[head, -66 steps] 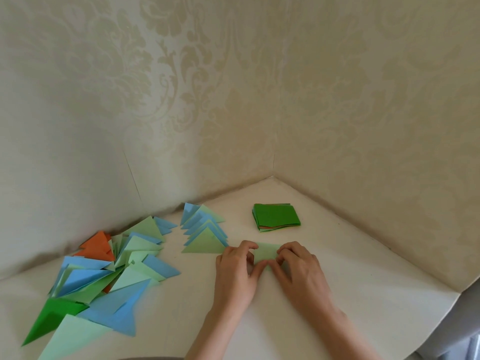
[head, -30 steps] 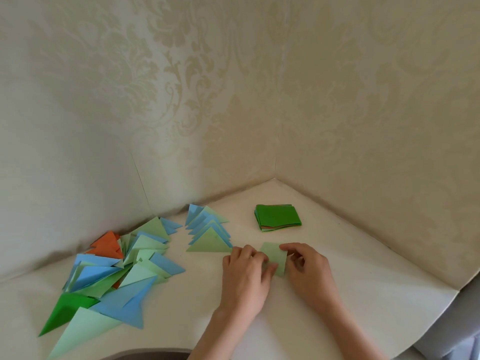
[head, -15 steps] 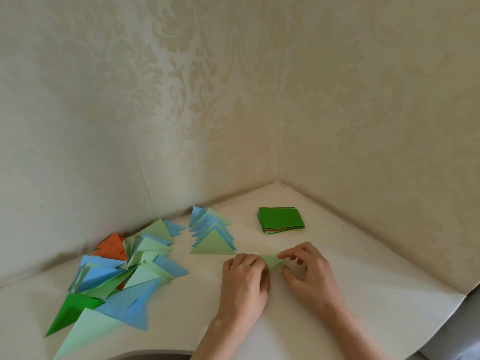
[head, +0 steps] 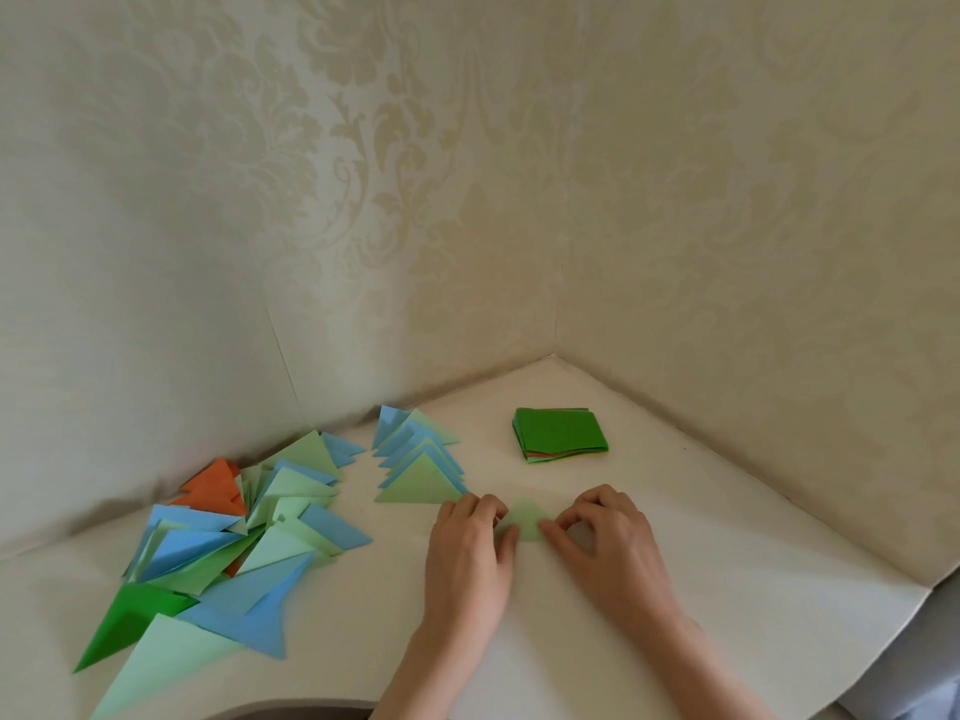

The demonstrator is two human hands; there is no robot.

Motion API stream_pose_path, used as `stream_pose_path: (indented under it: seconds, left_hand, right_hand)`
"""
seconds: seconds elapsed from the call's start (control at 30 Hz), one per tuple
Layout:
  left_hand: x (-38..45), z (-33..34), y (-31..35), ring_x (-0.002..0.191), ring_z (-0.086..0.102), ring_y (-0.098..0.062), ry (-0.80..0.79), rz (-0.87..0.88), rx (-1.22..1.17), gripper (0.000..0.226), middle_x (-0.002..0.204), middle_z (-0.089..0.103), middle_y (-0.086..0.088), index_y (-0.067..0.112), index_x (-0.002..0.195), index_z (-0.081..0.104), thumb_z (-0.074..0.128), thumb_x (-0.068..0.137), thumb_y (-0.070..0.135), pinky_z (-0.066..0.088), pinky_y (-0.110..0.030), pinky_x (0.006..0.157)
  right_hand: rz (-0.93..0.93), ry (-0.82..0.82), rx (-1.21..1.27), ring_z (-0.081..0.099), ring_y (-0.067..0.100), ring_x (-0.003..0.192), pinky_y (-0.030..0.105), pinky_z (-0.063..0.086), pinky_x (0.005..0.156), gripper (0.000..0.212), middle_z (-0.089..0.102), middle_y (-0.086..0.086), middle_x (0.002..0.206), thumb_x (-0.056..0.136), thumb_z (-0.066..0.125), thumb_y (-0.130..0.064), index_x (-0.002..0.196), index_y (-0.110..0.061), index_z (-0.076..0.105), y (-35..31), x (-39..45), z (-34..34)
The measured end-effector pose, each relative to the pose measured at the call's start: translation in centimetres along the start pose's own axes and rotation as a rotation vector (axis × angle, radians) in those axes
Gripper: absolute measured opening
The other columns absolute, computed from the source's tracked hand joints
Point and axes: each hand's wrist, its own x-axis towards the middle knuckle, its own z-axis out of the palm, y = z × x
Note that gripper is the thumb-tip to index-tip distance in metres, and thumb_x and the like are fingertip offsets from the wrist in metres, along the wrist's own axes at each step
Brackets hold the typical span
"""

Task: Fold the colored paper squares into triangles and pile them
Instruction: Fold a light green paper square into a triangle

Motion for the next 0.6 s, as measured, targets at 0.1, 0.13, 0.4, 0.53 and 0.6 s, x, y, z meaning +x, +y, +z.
stream_pose_path:
  seconds: [0.1, 0.13, 0.4, 0.53, 0.6]
  left_hand:
    - [0.31, 0.41, 0.42, 0.071, 0.050, -0.018, 0.016, -0.046, -0.002, 0.020, 0.074, 0.054, 0.006, 0.019, 0.079, 0.060, 0.079, 0.074, 0.022, 0.048, -0.031, 0.060]
    - [0.39, 0.51, 0.45, 0.071, 0.050, -0.019, 0.015, -0.059, -0.003, 0.020, 0.073, 0.054, 0.006, 0.019, 0.078, 0.060, 0.079, 0.074, 0.024, 0.047, -0.031, 0.060]
    - [0.94, 0.54, 0.34, 0.081, 0.048, -0.014, -0.069, -0.158, -0.061, 0.012, 0.076, 0.053, 0.009, 0.021, 0.083, 0.061, 0.072, 0.082, 0.026, 0.041, -0.025, 0.070]
    - [0.85, 0.47, 0.04, 0.079, 0.047, -0.011, -0.059, -0.159, -0.114, 0.010, 0.074, 0.052, 0.010, 0.021, 0.081, 0.062, 0.072, 0.081, 0.020, 0.033, -0.019, 0.067]
    - [0.90, 0.38, -0.03, 0.078, 0.048, -0.010, -0.061, -0.167, -0.129, 0.009, 0.075, 0.053, 0.010, 0.021, 0.083, 0.063, 0.072, 0.081, 0.016, 0.034, -0.018, 0.067]
  right_hand:
    - [0.045, -0.015, -0.047, 0.049, 0.007, 0.086, 0.028, 0.041, 0.080, 0.022, 0.049, -0.016, 0.084, 0.081, 0.065, -0.053, 0.071, -0.033, 0.061, -0.18, 0.23, 0.20]
    - [0.062, -0.020, -0.058, 0.049, 0.008, 0.086, 0.027, 0.040, 0.080, 0.023, 0.049, -0.016, 0.084, 0.081, 0.064, -0.054, 0.071, -0.034, 0.060, -0.27, 0.30, 0.20]
    - [0.085, -0.011, -0.120, 0.051, 0.010, 0.084, 0.028, 0.039, 0.076, 0.026, 0.048, -0.013, 0.083, 0.077, 0.067, -0.056, 0.077, -0.033, 0.053, -0.23, 0.35, 0.48]
    - [0.077, -0.005, -0.075, 0.050, 0.008, 0.086, 0.027, 0.038, 0.077, 0.023, 0.049, -0.015, 0.084, 0.078, 0.069, -0.049, 0.081, -0.034, 0.052, -0.13, 0.34, 0.54]
    - [0.080, -0.010, -0.057, 0.050, 0.008, 0.085, 0.028, 0.039, 0.078, 0.021, 0.048, -0.016, 0.083, 0.079, 0.069, -0.046, 0.081, -0.035, 0.051, -0.04, 0.33, 0.47]
